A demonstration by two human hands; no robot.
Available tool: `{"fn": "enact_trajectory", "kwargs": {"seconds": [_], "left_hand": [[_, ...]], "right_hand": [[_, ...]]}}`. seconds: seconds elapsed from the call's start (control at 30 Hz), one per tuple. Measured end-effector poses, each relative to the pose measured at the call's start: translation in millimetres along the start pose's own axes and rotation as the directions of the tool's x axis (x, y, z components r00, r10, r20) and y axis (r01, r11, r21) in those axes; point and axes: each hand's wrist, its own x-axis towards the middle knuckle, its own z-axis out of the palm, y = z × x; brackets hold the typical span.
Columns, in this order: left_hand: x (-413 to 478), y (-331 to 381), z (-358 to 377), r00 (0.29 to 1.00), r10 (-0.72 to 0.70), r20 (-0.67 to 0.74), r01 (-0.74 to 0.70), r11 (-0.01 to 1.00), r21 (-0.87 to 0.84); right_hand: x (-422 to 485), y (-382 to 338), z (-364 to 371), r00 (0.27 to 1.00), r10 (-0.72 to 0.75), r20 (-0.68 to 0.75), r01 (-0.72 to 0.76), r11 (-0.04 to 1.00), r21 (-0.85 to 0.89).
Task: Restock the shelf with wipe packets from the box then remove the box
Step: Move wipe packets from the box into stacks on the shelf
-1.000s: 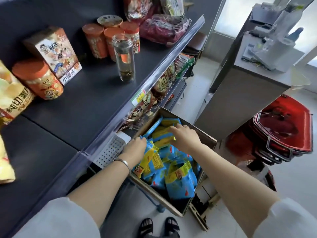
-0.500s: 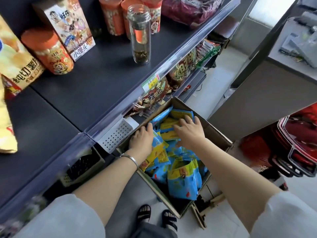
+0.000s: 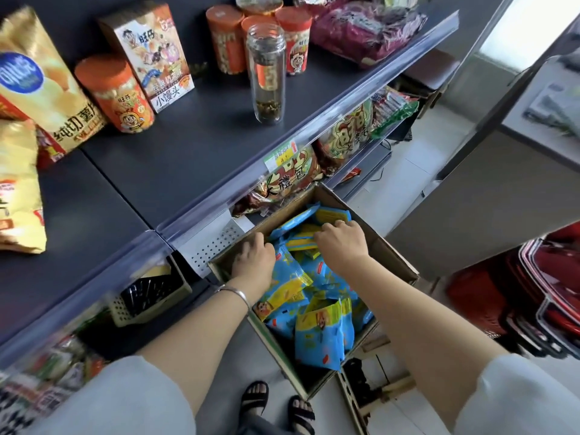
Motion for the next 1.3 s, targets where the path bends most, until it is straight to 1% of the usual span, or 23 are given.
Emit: {"fn": "enact_trajectory", "kwargs": {"seconds": [0.07, 0.13, 0.17, 0.2, 0.23, 0.27, 0.33, 0.4, 0.47, 0.57, 0.63, 0.7, 0.8, 0.87, 0.93, 1.03, 1.17, 1.23, 1.3], "left_hand": [[-2.6, 0.8, -2.6, 1.0, 0.015, -0.006, -0.015, 0.997, 0.071], [-4.4, -0.5, -4.8, 0.995, 0.04, -0.093, -0.028, 0.991, 0.129], [-5.1, -1.1, -6.1, 0.989, 0.049, -0.139, -0.029, 0.989, 0.142], [-5.6, -1.2, -7.0, 0.987, 0.056, -0.153, -0.035, 0.99, 0.136], [-5.6, -0.6, -7.2, 0.99, 0.058, -0.128, -0.044, 0.993, 0.11], [-5.7, 0.6, -7.2, 0.996, 0.056, -0.074, -0.051, 0.996, 0.069], [-4.8, 4.2, -4.5, 0.999, 0.037, 0.022, -0.037, 0.999, 0.012], [-3.8, 7.1, 2.0, 0.999, 0.009, 0.037, -0.01, 1.0, 0.025], [-2.3, 8.4, 9.6, 0.999, -0.009, 0.034, 0.007, 0.999, 0.053], [-0.9, 8.7, 14.0, 0.998, 0.003, 0.064, -0.007, 0.998, 0.063], [-1.3, 7.3, 11.4, 0.995, 0.016, 0.101, -0.014, 1.0, -0.017], [-2.5, 5.0, 3.3, 0.993, 0.021, 0.113, -0.006, 0.991, -0.135], [-5.4, 1.9, -17.8, 0.999, 0.026, 0.028, -0.019, 0.97, -0.244], [-10.9, 0.9, -39.0, 0.999, 0.017, -0.047, -0.031, 0.948, -0.316], [-18.2, -0.1, -63.8, 0.992, 0.002, -0.125, -0.051, 0.92, -0.389], [-36.5, -0.9, -110.0, 0.97, -0.023, -0.243, -0.085, 0.901, -0.426], [-73.9, -7.9, -176.5, 0.922, -0.054, -0.384, -0.151, 0.862, -0.484], [-96.8, -14.9, -206.3, 0.883, -0.072, -0.464, -0.187, 0.853, -0.488], [-121.0, -21.7, -234.4, 0.837, -0.103, -0.538, -0.205, 0.852, -0.482]], "right_hand": [[-2.4, 5.7, -5.6, 0.998, 0.059, -0.013, -0.057, 0.994, 0.095], [-6.4, 13.8, -11.8, 0.991, 0.136, 0.008, -0.134, 0.967, 0.218], [-8.5, 18.8, -14.5, 0.984, 0.173, 0.037, -0.176, 0.938, 0.298], [-10.7, 23.5, -17.5, 0.976, 0.205, 0.074, -0.218, 0.896, 0.386], [-12.2, 28.3, -19.0, 0.968, 0.225, 0.108, -0.25, 0.842, 0.478], [-13.0, 32.8, -19.4, 0.963, 0.236, 0.134, -0.27, 0.784, 0.559], [-13.6, 40.0, -17.5, 0.95, 0.255, 0.179, -0.308, 0.682, 0.663], [-15.2, 44.5, -12.4, 0.926, 0.286, 0.247, -0.37, 0.548, 0.75], [-18.1, 46.8, -4.4, 0.904, 0.304, 0.301, -0.411, 0.418, 0.81], [-24.1, 46.4, 5.2, 0.885, 0.307, 0.35, -0.437, 0.291, 0.851], [-29.1, 46.4, 6.5, 0.871, 0.313, 0.38, -0.45, 0.193, 0.872], [-33.1, 48.5, 3.7, 0.865, 0.311, 0.394, -0.452, 0.141, 0.881], [-38.1, 54.1, -10.7, 0.866, 0.317, 0.386, -0.44, 0.118, 0.89], [-41.1, 58.5, -25.2, 0.869, 0.319, 0.378, -0.422, 0.081, 0.903], [-45.2, 63.0, -43.9, 0.886, 0.304, 0.349, -0.374, 0.026, 0.927], [-53.4, 70.1, -78.5, 0.913, 0.3, 0.276, -0.266, -0.075, 0.961], [-61.5, 72.5, -127.0, 0.935, 0.308, 0.179, -0.107, -0.237, 0.966], [-62.3, 69.4, -150.8, 0.945, 0.305, 0.117, -0.016, -0.315, 0.949], [-64.8, 62.5, -176.2, 0.963, 0.266, 0.041, 0.065, -0.375, 0.925]]}}
